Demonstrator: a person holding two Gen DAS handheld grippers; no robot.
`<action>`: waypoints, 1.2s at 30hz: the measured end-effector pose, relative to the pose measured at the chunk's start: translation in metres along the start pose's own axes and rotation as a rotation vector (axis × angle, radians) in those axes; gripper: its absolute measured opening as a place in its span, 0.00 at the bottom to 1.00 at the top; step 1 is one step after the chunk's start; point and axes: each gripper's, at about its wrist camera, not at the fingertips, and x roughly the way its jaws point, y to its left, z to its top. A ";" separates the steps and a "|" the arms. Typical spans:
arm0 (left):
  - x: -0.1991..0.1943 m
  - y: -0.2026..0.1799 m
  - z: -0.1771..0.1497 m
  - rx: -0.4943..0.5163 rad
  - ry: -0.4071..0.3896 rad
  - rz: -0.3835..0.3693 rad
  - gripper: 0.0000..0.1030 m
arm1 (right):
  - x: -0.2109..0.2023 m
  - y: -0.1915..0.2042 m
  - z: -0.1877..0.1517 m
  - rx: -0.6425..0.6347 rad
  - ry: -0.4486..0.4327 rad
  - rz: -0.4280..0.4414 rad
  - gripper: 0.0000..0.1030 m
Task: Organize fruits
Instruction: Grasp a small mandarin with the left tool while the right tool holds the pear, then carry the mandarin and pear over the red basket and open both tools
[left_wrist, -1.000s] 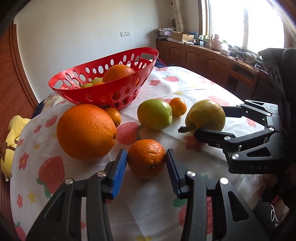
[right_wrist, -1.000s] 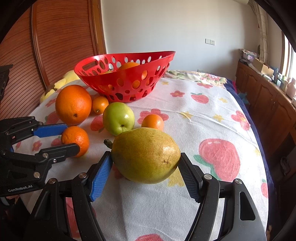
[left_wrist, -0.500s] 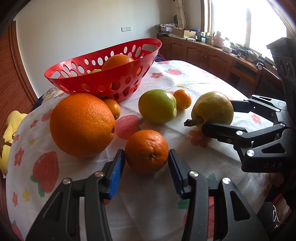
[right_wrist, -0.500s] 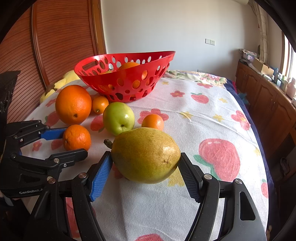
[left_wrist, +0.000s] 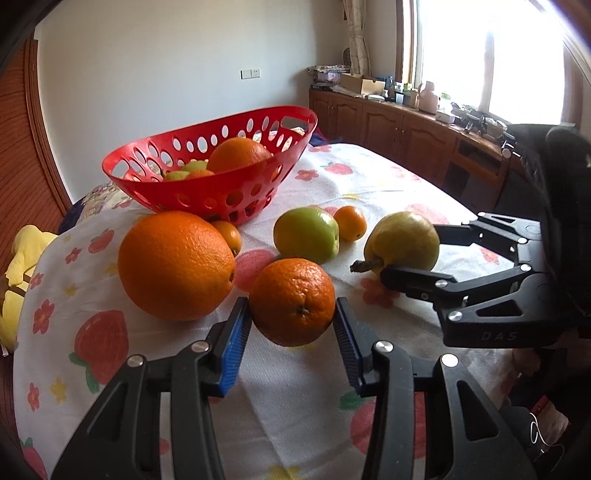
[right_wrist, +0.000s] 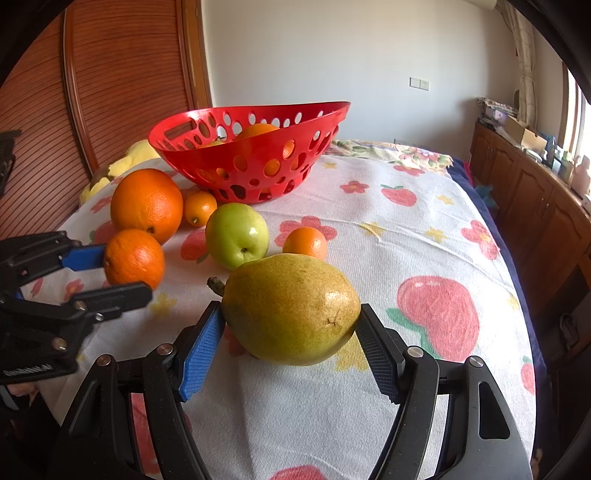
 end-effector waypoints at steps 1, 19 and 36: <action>-0.002 0.000 0.001 -0.002 -0.005 -0.001 0.43 | 0.000 0.000 0.000 0.000 0.000 0.000 0.72; -0.039 0.014 0.029 0.011 -0.089 0.019 0.43 | 0.000 0.002 0.000 -0.013 0.004 -0.010 0.72; -0.031 0.055 0.071 -0.032 -0.146 0.043 0.43 | -0.028 -0.009 0.037 -0.042 -0.076 0.030 0.72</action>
